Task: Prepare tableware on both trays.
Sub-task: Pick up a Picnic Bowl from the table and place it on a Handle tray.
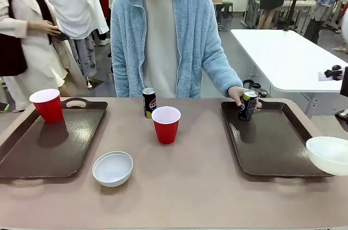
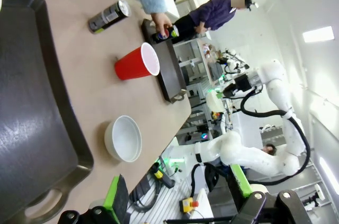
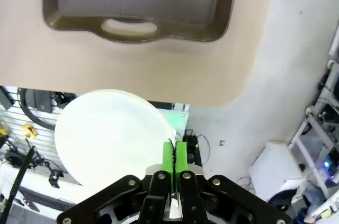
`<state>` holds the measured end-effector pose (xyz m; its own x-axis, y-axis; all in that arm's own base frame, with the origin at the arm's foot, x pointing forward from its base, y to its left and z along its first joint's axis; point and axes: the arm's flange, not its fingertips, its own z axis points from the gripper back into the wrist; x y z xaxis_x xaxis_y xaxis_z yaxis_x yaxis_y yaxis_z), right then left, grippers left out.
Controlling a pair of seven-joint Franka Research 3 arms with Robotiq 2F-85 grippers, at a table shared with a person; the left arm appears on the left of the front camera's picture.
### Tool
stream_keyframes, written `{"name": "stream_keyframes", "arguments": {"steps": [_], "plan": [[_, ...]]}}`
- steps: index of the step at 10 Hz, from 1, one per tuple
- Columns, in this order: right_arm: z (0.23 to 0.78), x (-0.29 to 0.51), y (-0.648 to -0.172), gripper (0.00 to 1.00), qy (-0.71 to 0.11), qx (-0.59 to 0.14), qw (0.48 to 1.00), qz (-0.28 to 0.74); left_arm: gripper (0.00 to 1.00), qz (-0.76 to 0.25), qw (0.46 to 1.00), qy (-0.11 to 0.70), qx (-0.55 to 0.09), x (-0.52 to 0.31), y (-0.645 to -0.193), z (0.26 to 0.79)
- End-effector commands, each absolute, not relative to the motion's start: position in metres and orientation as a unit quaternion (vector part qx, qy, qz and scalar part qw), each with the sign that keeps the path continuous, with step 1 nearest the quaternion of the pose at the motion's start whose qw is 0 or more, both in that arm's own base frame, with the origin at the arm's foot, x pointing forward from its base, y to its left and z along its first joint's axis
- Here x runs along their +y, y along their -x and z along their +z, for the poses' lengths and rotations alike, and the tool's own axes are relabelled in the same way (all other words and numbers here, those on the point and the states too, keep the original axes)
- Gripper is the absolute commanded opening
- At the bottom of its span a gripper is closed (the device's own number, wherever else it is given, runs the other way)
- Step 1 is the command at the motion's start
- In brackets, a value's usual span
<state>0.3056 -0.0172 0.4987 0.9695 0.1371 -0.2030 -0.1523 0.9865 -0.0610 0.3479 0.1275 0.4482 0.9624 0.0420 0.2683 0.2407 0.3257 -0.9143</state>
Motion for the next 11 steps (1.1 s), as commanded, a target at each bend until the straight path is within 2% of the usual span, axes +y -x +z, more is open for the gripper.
{"name": "stream_keyframes", "arguments": {"steps": [1, 3, 5, 7, 11], "plan": [[0.478, -0.019, -0.329, 0.02, 0.046, 0.100, 0.990, 0.087, 1.00, -0.063, 0.799, 0.584, -0.128, 0.127, -0.348, 0.450], [0.475, -0.013, -0.344, 0.02, 0.041, 0.079, 0.992, 0.090, 1.00, -0.063, 0.799, 0.584, -0.128, 0.127, -0.348, 0.450], [0.471, -0.003, -0.388, 0.02, 0.026, 0.004, 0.997, 0.075, 1.00, -0.063, 0.799, 0.584, -0.128, 0.127, -0.348, 0.450], [0.442, 0.010, -0.427, 0.02, 0.031, -0.002, 0.997, 0.078, 1.00, -0.063, 0.799, 0.584, -0.128, 0.127, -0.348, 0.450], [0.396, 0.019, -0.462, 0.02, 0.026, -0.008, 0.996, 0.086, 1.00, -0.063, 0.799, 0.584, -0.128, 0.127, -0.348, 0.450]]}}
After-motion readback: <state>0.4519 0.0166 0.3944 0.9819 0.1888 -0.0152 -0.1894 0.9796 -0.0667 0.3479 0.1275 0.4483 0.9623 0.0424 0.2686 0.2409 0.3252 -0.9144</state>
